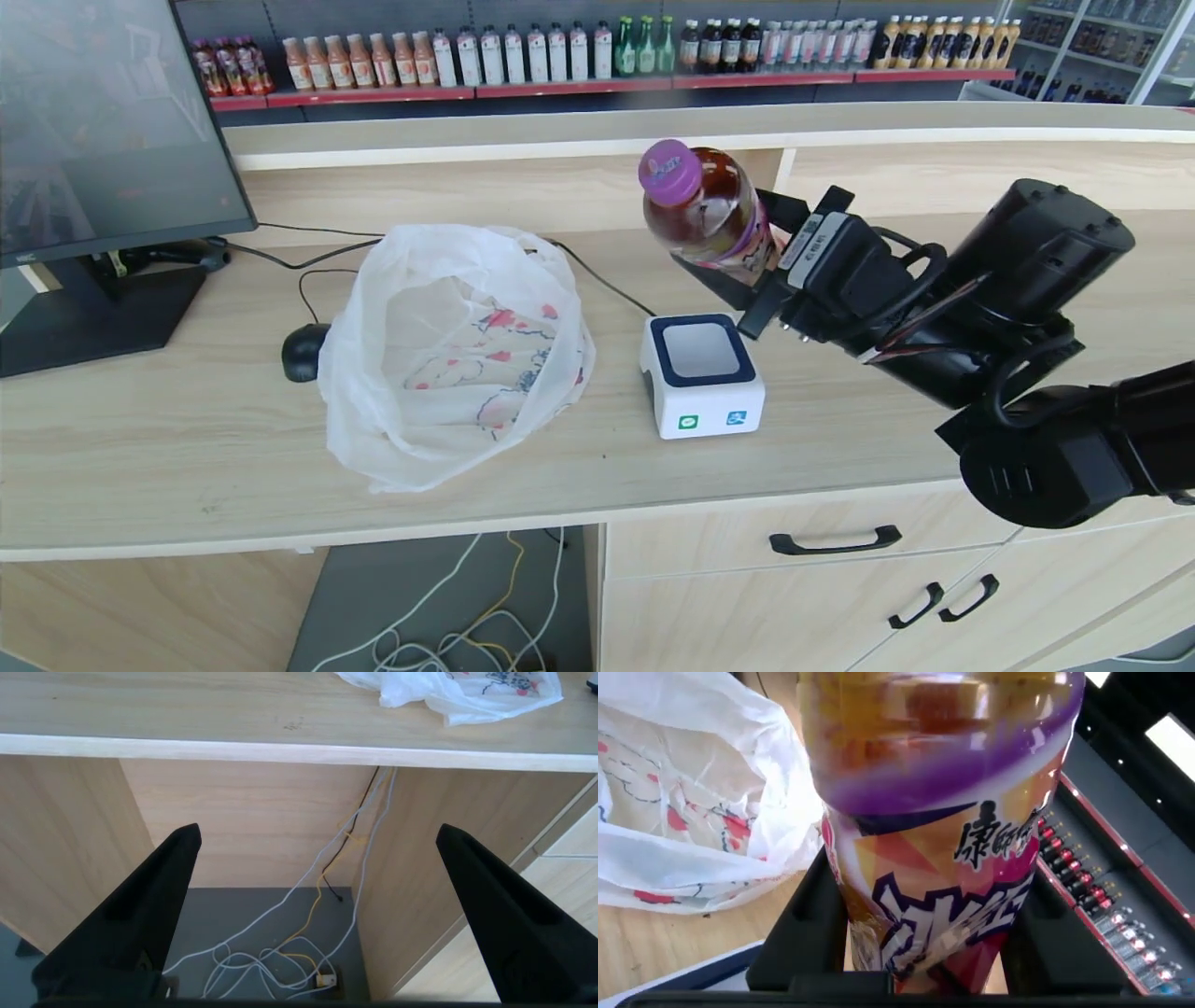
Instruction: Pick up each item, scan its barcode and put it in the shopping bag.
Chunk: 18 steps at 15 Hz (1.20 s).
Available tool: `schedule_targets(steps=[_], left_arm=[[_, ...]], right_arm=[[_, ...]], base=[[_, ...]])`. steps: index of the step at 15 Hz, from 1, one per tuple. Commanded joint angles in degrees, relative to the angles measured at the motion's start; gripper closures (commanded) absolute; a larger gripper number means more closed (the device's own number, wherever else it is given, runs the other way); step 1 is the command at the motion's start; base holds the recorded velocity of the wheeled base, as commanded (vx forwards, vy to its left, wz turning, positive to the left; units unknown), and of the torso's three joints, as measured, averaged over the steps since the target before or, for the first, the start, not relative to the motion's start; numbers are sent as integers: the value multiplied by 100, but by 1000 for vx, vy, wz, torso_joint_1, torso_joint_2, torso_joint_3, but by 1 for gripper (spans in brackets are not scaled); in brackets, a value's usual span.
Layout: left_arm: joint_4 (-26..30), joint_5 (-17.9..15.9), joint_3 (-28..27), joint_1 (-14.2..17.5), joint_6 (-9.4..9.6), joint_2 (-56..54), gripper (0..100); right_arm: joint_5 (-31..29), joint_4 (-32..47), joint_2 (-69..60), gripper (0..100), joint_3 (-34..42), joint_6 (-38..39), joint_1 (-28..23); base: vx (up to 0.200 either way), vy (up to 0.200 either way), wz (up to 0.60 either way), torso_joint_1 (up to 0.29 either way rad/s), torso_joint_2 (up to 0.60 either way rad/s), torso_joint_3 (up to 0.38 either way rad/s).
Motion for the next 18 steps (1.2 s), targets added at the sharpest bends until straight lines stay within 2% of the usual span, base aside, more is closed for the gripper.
schedule_targets(steps=[1,6,18], left_arm=[[-1,0,0,2,-1,-2,0],[-1,0,0,2,-1,-2,0],[-1,0,0,2,-1,-2,0]], right_arm=[[201,5,113,100,-14,-72,-56],[781,5,228,100,65,-380,-223],[1300,-13,614,100,179,-828,-355]], base=[[0,0,0,0,0,0],[0,0,0,0,0,0],[0,0,0,0,0,0]])
